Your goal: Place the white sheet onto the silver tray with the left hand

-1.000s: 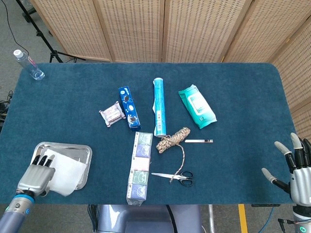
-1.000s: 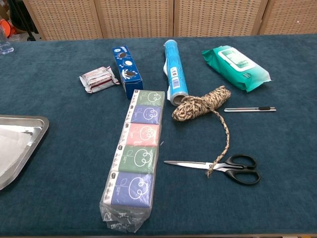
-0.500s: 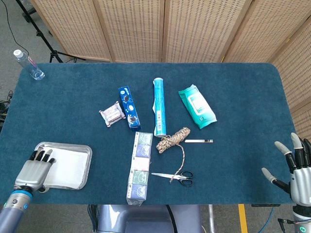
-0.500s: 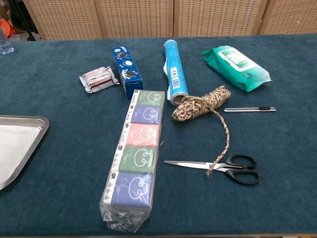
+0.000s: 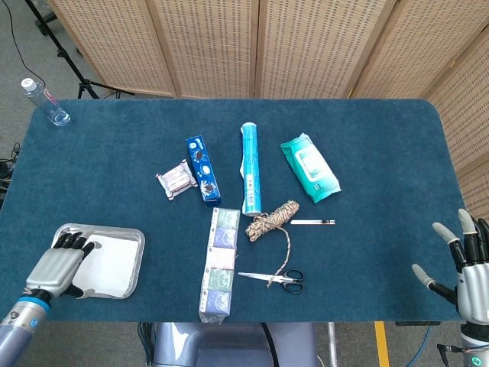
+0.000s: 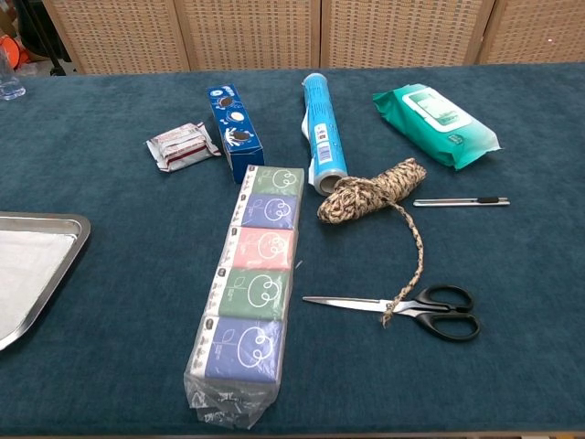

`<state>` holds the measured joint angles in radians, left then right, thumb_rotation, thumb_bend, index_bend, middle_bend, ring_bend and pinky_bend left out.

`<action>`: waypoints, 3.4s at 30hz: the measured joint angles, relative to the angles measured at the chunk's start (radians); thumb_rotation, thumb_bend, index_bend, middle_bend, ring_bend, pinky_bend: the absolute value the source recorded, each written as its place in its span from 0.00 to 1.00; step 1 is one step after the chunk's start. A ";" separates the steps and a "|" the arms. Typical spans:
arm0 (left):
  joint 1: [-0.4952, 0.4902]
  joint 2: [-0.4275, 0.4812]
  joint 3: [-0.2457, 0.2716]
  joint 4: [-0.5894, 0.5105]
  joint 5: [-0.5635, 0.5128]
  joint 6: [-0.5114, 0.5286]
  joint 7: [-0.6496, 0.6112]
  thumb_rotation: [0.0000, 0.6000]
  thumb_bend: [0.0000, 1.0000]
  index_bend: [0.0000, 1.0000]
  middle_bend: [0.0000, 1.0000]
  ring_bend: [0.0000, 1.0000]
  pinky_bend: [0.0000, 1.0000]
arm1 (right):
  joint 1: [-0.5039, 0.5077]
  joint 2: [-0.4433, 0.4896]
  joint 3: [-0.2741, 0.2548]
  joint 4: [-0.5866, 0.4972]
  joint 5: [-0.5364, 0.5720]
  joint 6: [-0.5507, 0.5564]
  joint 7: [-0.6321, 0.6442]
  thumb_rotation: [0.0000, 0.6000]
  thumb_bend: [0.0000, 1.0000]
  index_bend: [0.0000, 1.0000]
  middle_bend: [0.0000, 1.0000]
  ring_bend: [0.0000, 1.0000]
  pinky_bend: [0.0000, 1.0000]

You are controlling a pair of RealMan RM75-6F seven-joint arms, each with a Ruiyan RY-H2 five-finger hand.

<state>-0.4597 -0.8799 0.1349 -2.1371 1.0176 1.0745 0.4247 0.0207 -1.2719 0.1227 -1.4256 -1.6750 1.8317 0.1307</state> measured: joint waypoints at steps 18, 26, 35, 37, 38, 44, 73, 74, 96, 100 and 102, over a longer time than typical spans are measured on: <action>-0.044 0.149 0.026 -0.042 0.020 -0.283 -0.179 0.84 0.12 0.17 0.00 0.00 0.00 | -0.001 -0.001 -0.001 -0.002 -0.005 0.003 -0.001 1.00 0.05 0.21 0.00 0.00 0.00; -0.051 0.154 0.039 -0.031 0.001 -0.309 -0.185 0.85 0.12 0.17 0.00 0.00 0.00 | 0.001 -0.003 -0.001 0.000 -0.001 -0.004 -0.002 1.00 0.05 0.21 0.00 0.00 0.00; -0.056 0.163 0.048 -0.032 -0.017 -0.312 -0.168 0.84 0.12 0.17 0.00 0.00 0.00 | 0.001 -0.003 -0.003 0.000 -0.002 -0.005 -0.004 1.00 0.05 0.21 0.00 0.00 0.00; -0.059 0.169 0.052 -0.034 -0.023 -0.315 -0.161 0.84 0.12 0.17 0.00 0.00 0.00 | 0.001 -0.003 -0.002 0.001 -0.001 -0.005 -0.004 1.00 0.05 0.21 0.00 0.00 0.00; -0.060 0.171 0.054 -0.034 -0.026 -0.317 -0.158 0.84 0.12 0.17 0.00 0.00 0.00 | 0.001 -0.003 -0.003 0.001 -0.001 -0.006 -0.005 1.00 0.05 0.21 0.00 0.00 0.00; -0.067 0.171 0.064 -0.030 -0.046 -0.326 -0.139 0.84 0.11 0.17 0.00 0.00 0.00 | 0.001 -0.004 -0.003 0.000 -0.004 -0.005 -0.006 1.00 0.05 0.21 0.00 0.00 0.00; -0.120 0.029 0.094 0.075 -0.201 -0.337 -0.084 0.84 0.12 0.17 0.00 0.00 0.00 | -0.001 -0.005 -0.001 0.001 -0.004 0.001 0.001 1.00 0.05 0.21 0.00 0.00 0.00; -0.121 0.027 0.094 0.076 -0.203 -0.337 -0.084 0.84 0.12 0.17 0.00 0.00 0.00 | -0.001 -0.005 -0.001 0.001 -0.005 0.001 0.001 1.00 0.05 0.21 0.00 0.00 0.00; -0.141 -0.020 0.109 0.103 -0.252 -0.305 -0.072 0.84 0.12 0.17 0.00 0.00 0.00 | -0.002 -0.004 -0.002 -0.001 -0.008 0.006 0.002 1.00 0.05 0.21 0.00 0.00 0.00; -0.141 -0.022 0.110 0.102 -0.248 -0.297 -0.073 0.84 0.12 0.17 0.00 0.00 0.00 | -0.002 -0.004 -0.002 -0.001 -0.008 0.006 0.000 1.00 0.05 0.21 0.00 0.00 0.00; -0.140 -0.021 0.110 0.100 -0.243 -0.294 -0.076 0.84 0.12 0.17 0.00 0.00 0.00 | -0.002 -0.004 -0.002 -0.001 -0.008 0.006 -0.001 1.00 0.05 0.21 0.00 0.00 0.00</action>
<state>-0.6001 -0.9012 0.2444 -2.0369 0.7748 0.7808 0.3487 0.0184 -1.2762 0.1211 -1.4262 -1.6832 1.8380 0.1301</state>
